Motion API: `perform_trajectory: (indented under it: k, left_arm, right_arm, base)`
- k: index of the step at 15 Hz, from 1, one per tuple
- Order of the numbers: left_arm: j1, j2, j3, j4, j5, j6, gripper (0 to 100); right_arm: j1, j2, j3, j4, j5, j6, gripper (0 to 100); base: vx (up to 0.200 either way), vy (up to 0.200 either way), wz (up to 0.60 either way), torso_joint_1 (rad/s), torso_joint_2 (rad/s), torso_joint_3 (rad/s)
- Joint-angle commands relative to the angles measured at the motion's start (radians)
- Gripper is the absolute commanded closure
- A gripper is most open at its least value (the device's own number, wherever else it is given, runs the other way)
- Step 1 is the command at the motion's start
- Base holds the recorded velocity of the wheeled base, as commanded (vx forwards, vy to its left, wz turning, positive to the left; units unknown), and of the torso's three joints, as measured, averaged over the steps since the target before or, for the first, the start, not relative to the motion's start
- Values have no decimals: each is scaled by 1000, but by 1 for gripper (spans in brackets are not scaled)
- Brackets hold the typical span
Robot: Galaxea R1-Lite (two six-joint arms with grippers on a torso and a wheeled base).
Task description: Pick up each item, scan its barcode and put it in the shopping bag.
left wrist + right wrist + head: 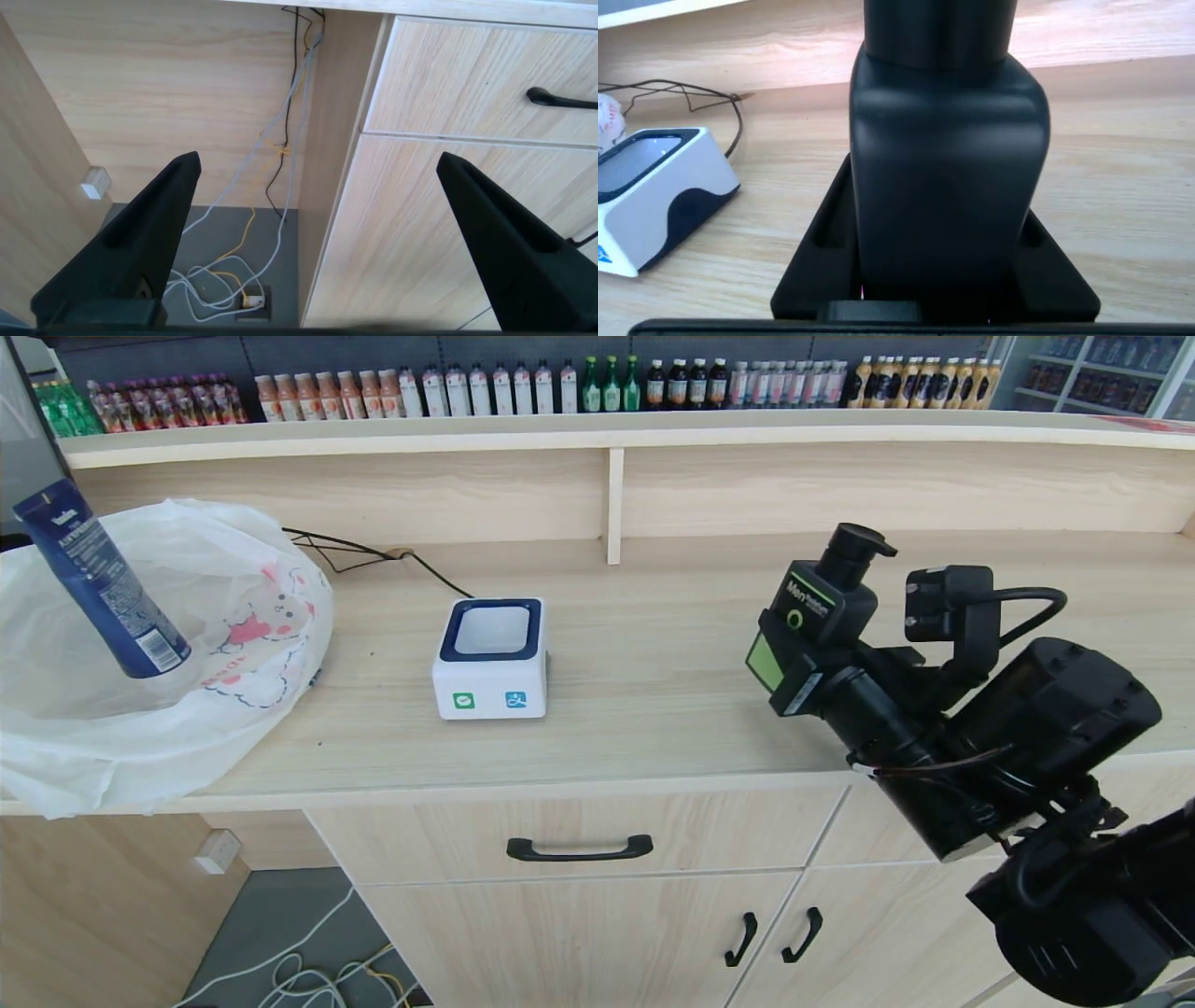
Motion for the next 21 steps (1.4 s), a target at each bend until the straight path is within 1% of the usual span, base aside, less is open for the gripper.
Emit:
perform_trajectory:
  k: [1,3,5,6,9,10,12,13,14,15,18,19,20,21]
  left_arm:
    - [1,0,0,0,0,1,0]
    - [0,0,0,0,0,3,0]
    - [0,0,0,0,0,4,0]
    - [0,0,0,0,0,4,0]
    - [0,0,0,0,0,4,0]
    - [0,0,0,0,0,4,0]
    - [0,0,0,0,0,4,0]
    - [0,0,0,0,0,3,0]
    - [0,0,0,0,0,3,0]
    - [0,0,0,0,0,3,0]
    - [0,0,0,0,0,3,0]
    - [0,0,0,0,0,3,0]
    - [1,0,0,0,0,1,0]
    - [1,0,0,0,0,1,0]
  right_arm:
    - [30,-80,54,-1,13,-2,100]
    - [32,-150,132,1,39,-12,100]
    - [33,-209,209,1,95,-42,100]
    - [36,-232,221,1,118,-63,100]
    - [107,-282,256,9,145,-105,100]
    - [141,-302,290,15,154,-124,100]
    - [145,-331,351,24,154,-166,100]
    - [147,-347,394,22,159,-224,100]
    - [154,-351,413,22,174,-301,100]
    - [167,-353,420,21,185,-344,100]
    - [303,-341,410,21,180,-637,100]
    - [349,-341,391,21,164,-729,100]
    - [384,-339,377,22,145,-786,100]
    - [446,-330,359,22,98,-867,100]
  base:
    - [0,0,0,0,0,0]
    - [0,0,0,0,0,0]
    - [0,0,0,0,0,0]
    - [0,0,0,0,0,0]
    - [0,0,0,0,0,0]
    - [0,0,0,0,0,0]
    - [0,0,0,0,0,0]
    - [0,0,0,0,0,0]
    - [0,0,0,0,0,0]
    - [0,0,0,0,0,0]
    - [0,0,0,0,0,0]
    - [0,0,0,0,0,0]
    - [0,0,0,0,0,0]
    - [0,0,0,0,0,0]
